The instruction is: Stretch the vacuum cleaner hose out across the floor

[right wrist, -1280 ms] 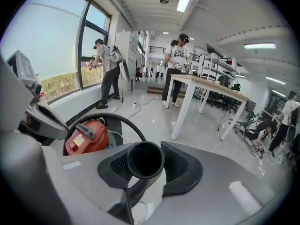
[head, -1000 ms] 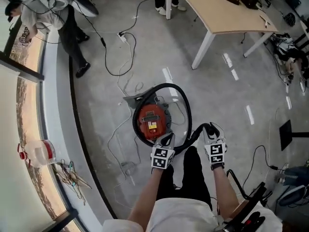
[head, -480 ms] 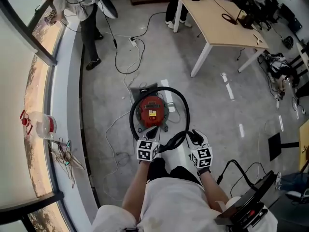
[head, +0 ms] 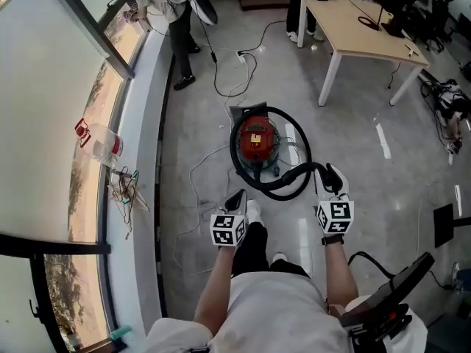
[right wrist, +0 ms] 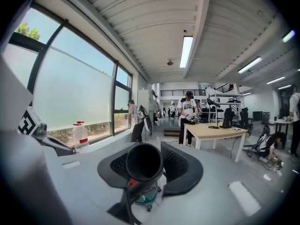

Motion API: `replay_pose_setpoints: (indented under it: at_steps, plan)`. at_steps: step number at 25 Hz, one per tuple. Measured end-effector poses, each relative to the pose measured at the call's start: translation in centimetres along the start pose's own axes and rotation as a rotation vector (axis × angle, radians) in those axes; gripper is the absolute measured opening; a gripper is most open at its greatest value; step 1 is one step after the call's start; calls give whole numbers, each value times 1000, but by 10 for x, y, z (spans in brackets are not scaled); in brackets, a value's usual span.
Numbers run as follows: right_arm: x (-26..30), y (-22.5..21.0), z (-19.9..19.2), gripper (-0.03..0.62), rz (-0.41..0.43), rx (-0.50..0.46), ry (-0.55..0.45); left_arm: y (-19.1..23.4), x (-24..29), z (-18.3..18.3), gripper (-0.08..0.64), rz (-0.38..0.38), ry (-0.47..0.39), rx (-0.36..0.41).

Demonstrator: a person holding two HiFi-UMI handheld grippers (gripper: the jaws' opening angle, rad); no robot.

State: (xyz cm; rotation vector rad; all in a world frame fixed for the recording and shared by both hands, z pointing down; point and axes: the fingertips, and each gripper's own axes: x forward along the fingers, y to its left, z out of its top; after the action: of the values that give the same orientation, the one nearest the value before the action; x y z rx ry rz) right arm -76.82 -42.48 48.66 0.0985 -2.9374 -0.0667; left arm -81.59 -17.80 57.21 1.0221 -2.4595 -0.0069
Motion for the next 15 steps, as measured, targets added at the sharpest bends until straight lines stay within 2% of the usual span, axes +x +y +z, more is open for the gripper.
replay_pose_setpoints:
  at_steps: [4,8,12,15]
  plan:
    - [-79,24,3,133,29,7,10,-37,-70,-21,2,8,13,12]
    - [-135,53,-3,135,22,24,9,-48,-118,-23,2,-9,-26,35]
    - [-199,85,-7,135,-30,43,-16,-57,-164,-38,2,-55,-59,47]
    - [-260,102,-18,133,-90,41,-27,-69,-211,-66,2,-100,-82,62]
